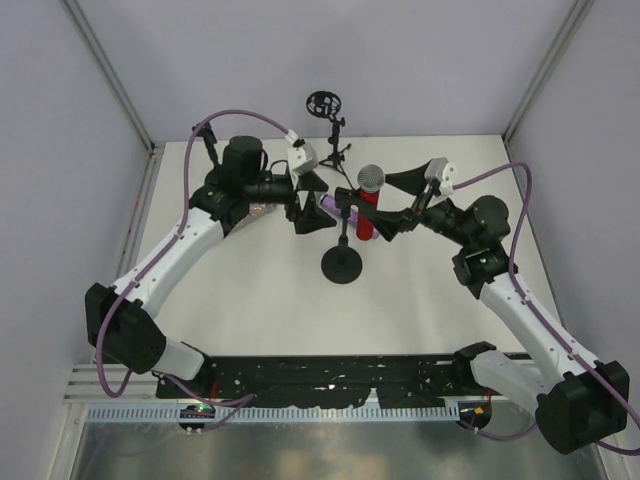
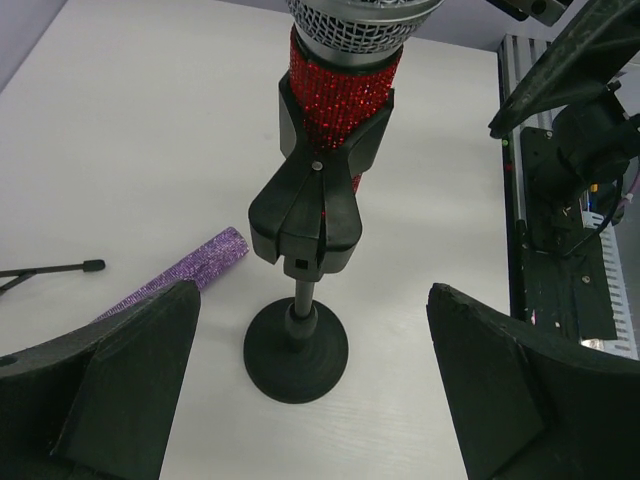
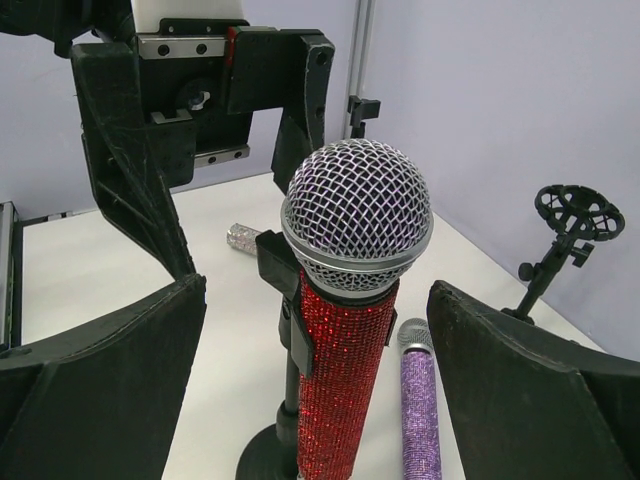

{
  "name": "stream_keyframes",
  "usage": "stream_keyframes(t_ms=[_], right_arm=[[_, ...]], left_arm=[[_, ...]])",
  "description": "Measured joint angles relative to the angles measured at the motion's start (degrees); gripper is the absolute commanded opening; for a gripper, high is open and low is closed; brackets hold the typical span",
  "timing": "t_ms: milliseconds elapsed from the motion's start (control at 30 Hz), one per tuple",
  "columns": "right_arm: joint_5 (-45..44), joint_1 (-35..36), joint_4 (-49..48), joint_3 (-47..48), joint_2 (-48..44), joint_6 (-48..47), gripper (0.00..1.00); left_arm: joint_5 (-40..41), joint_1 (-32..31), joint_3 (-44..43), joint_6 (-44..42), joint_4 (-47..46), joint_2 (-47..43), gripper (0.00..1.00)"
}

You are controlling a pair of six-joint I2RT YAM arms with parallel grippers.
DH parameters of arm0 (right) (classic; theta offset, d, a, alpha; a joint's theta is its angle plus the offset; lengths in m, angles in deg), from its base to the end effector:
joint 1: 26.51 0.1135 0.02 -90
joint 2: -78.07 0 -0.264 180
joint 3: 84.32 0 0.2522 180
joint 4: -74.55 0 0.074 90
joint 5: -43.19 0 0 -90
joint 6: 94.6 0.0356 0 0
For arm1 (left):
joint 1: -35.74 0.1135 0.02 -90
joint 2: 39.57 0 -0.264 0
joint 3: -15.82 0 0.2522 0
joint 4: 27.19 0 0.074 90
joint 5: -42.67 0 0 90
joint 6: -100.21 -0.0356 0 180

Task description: Remove the microphone from the stand

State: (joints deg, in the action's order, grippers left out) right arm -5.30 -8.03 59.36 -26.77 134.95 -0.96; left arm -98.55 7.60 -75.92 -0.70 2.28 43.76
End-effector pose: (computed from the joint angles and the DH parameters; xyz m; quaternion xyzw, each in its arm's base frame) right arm 0.2057 0.0936 0.3651 -0.3532 0.5224 0.3528 0.6913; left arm 0.2767 -0.1795 0.3780 0.4790 0.6189 -0.4288 0.4512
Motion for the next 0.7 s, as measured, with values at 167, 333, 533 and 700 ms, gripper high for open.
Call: stream_keyframes(t_ms=[167, 333, 533, 700], right_arm=[[-0.1, -0.6, 0.0, 0.0, 0.0, 0.0, 0.95], [0.2, -1.1, 0.3, 0.0, 0.2, 0.0, 0.95], [0.2, -1.1, 2.5, 1.5, 1.2, -0.3, 0.95], [0.3, -1.1, 4.7, 3.4, 1.5, -1.0, 0.95]], left_arm=[[0.0, 0.0, 0.6, 0.2, 0.0, -1.0, 1.00], [0.0, 0.0, 0.6, -0.1, 0.2, -3.0, 1.00], [2.2, 0.0, -1.3, -3.5, 4.3, -3.5, 1.00], [2.6, 0.5, -1.5, -6.2, 5.6, -4.5, 1.00]])
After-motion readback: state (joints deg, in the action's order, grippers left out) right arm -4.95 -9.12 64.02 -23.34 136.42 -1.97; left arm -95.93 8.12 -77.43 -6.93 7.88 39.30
